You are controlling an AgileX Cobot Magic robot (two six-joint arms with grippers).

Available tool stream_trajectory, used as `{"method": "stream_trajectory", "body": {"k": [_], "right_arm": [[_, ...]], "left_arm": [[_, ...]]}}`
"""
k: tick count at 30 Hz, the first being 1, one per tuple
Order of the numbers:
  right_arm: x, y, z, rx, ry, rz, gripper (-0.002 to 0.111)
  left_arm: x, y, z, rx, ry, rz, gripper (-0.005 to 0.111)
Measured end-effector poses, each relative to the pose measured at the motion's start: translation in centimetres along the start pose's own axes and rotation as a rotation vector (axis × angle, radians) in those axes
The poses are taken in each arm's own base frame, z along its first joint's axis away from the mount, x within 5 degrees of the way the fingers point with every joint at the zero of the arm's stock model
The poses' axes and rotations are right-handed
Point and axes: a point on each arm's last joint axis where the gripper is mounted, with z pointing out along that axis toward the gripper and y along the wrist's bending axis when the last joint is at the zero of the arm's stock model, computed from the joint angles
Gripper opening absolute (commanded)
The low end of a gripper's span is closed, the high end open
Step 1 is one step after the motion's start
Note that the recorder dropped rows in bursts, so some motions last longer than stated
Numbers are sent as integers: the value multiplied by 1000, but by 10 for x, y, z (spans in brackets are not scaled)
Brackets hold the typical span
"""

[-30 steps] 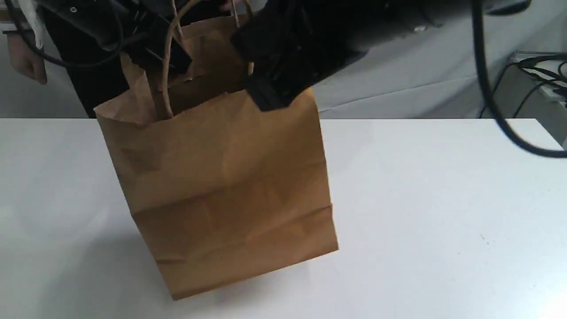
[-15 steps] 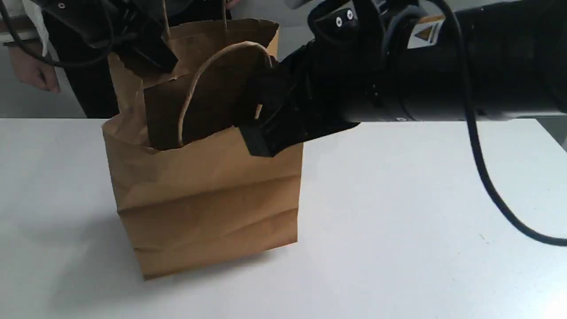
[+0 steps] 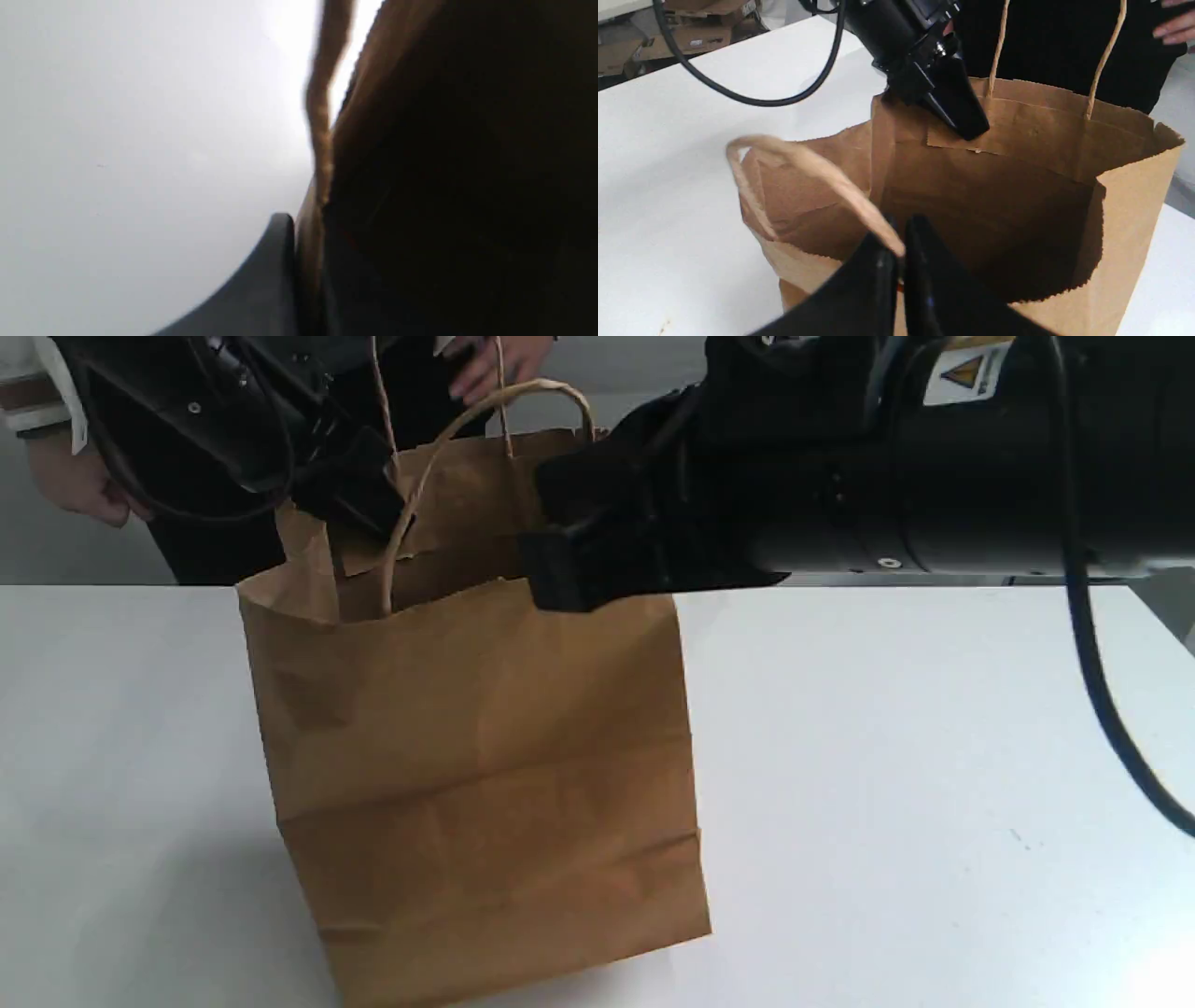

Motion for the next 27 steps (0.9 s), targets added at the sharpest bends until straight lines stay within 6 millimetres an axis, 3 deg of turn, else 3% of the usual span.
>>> {"method": "stream_trajectory", "body": {"k": [10,14,20,22,27], "right_arm": [[26,0,6,-3,91,-5,0],[27,0,6,-3,93,-5,0],[27,0,6,-3,93,-5,0],[27,0,6,-3,93,-5,0],[27,0,6,-3,94,-6,0]], "left_arm": [[-1,-1,1,16,-9,-9,3],[-1,-1,1,16,-9,-9,15],[-1,-1,1,23,-15,-12,49],[-1,-1,1,23,-15,-14,55],[-1,-1,1,24,-15,-30,56]]}}
